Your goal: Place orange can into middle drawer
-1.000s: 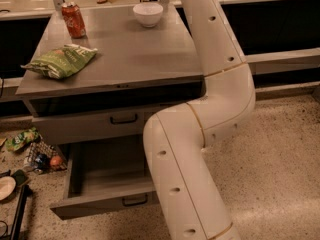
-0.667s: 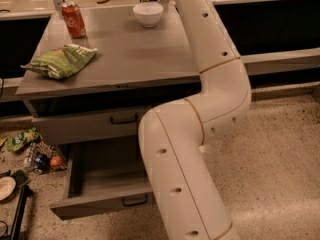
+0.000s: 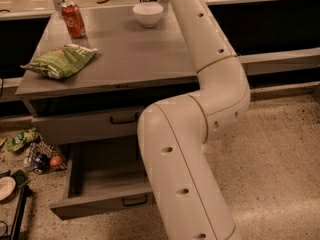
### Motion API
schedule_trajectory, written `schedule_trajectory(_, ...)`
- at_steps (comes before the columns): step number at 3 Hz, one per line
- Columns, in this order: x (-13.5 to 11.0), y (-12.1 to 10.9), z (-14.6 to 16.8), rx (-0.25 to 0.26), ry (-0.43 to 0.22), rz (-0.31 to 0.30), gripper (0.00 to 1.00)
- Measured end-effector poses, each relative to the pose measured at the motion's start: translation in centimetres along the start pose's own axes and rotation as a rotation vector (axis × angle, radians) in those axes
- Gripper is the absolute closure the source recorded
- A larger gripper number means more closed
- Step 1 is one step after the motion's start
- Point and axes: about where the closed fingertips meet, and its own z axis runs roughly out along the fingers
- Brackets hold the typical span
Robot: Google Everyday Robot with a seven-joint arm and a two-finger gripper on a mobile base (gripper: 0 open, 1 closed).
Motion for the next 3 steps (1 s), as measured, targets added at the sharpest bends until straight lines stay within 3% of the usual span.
schedule_trajectory(1, 0.79, -0.52, 0.03, 0.016, 0.053, -0.001, 1.0)
schedule_trajectory(3, 0.83, -0.29, 0.51, 0.021, 0.047, 0.029, 1.0)
